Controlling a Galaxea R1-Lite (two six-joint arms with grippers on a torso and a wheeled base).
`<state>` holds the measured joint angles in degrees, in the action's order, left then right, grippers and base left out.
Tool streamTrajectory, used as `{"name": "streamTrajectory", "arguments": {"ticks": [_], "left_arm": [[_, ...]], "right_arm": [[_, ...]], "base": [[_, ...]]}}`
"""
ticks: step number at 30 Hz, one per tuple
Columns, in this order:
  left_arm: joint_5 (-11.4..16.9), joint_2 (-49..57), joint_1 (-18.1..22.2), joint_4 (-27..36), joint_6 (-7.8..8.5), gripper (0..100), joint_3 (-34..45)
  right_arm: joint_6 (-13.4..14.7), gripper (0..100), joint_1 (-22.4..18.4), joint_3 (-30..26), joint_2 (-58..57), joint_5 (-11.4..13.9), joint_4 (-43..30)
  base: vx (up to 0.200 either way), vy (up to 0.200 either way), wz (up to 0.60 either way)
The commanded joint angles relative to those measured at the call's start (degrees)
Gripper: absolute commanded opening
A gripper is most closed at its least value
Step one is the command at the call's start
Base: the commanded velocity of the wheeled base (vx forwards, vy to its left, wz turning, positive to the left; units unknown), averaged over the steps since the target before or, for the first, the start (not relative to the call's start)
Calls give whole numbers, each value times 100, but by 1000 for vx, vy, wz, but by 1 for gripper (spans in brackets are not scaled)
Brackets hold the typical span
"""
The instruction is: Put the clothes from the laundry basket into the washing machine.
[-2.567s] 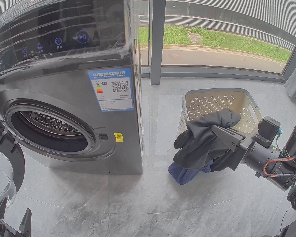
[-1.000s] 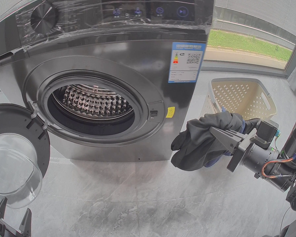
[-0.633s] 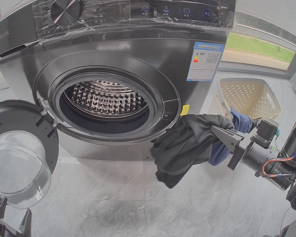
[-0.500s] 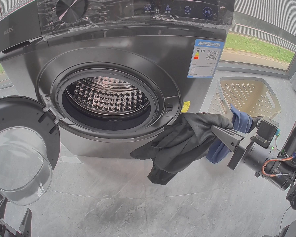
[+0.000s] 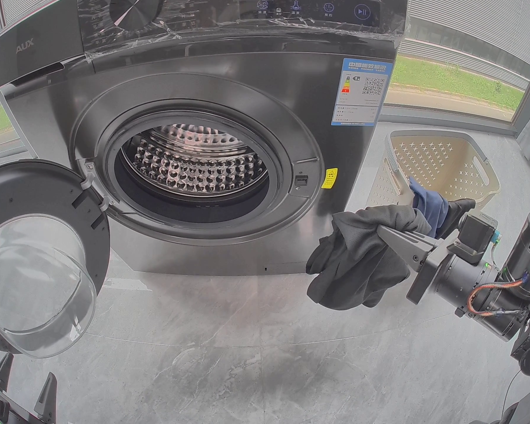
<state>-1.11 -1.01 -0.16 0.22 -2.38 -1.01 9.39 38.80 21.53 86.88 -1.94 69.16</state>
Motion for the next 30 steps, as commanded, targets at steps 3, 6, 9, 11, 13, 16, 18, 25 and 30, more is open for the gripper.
{"name": "streamTrajectory", "arguments": {"ticks": [3,6,9,11,13,16,18,25,30], "left_arm": [[-3,84,-2,4,-8,100,84],[-3,84,-2,4,-8,100,84],[-3,84,-2,-4,-8,100,84],[-3,84,-2,4,-8,100,84],[-3,84,-2,4,-8,100,84],[-3,84,-2,4,-8,100,84],[-3,84,-2,4,-8,100,84],[-12,84,7,-4,0,100,84],[-3,92,16,-13,44,100,92]], "right_arm": [[2,0,-4,9,4,0,1],[2,0,-13,0,4,0,1],[46,0,-13,0,4,0,1],[54,0,-13,0,4,0,1],[54,0,-13,0,4,0,1],[63,0,-13,-8,13,0,1],[63,0,-13,-8,13,0,1],[72,0,5,-35,13,0,-8],[72,0,84,44,101,0,-8]], "base": [[0,200,0],[0,200,0],[0,200,0],[0,100,0],[0,0,0],[0,0,0],[0,0,0],[0,0,0],[0,0,0]]}}
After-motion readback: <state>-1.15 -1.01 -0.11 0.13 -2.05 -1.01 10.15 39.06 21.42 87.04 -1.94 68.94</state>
